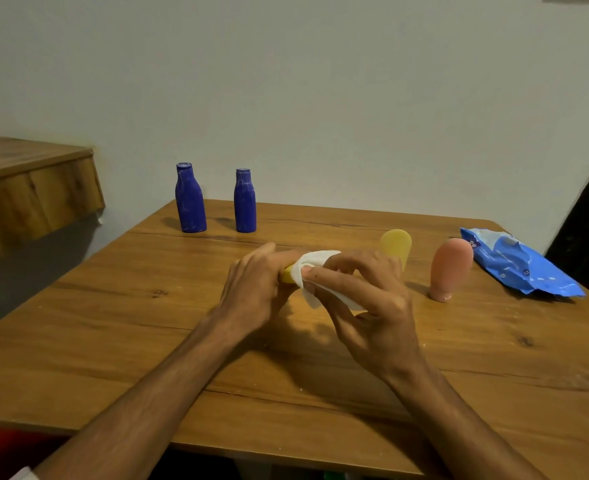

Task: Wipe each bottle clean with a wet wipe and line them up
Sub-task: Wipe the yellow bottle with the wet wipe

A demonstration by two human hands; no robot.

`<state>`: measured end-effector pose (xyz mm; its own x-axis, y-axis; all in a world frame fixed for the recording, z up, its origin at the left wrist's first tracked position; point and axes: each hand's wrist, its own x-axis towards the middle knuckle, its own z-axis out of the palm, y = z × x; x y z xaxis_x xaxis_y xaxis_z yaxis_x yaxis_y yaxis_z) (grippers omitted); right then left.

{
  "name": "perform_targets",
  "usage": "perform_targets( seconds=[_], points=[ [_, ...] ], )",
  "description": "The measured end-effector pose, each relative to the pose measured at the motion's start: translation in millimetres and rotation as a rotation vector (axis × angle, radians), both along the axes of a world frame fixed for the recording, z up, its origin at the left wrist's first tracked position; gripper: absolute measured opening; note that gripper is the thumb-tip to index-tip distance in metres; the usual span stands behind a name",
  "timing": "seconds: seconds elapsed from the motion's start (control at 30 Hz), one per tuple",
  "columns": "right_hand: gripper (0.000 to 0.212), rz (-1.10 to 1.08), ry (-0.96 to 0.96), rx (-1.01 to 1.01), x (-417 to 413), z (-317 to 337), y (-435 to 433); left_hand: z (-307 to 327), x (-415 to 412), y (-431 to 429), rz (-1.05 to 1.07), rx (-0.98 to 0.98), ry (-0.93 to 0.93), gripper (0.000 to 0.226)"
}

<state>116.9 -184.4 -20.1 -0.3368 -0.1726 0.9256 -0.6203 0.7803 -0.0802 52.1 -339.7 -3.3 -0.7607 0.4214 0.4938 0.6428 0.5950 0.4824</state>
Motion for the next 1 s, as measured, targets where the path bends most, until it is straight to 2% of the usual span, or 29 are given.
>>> perform_targets(
  seconds=[0.17,0.33,0.47,0.67,0.73,0.87,1.0],
  points=[
    [0.026,-0.025,-0.01,-0.148,-2,1,3,-3,-1,2,-0.025,0.11,-0.071,0.047],
    [0.029,-0.038,0.03,-0.035,-1,0,2,-6,1,4,-0.053,0.167,-0.162,0.046],
    [0.025,-0.103,0.04,-0.121,-3,3,5,-7,-2,5,-0.072,0.214,-0.233,0.046],
    [0.023,-0.088,0.105,-0.105,-3,1,3,-7,1,4,-0.171,0.306,-0.365,0.049],
    [0.022,-0.068,0.073,-0.177,-3,1,6,-5,2,4,-0.233,0.331,-0.391,0.049],
    [0.022,0.015,-0.073,-0.452,-1,7,11,4,-1,0,-0.295,0.313,-0.416,0.039],
    [0.023,-0.039,-0.208,-0.517,-1,12,13,9,-6,-1,-0.362,0.34,-0.505,0.041]
  ],
)
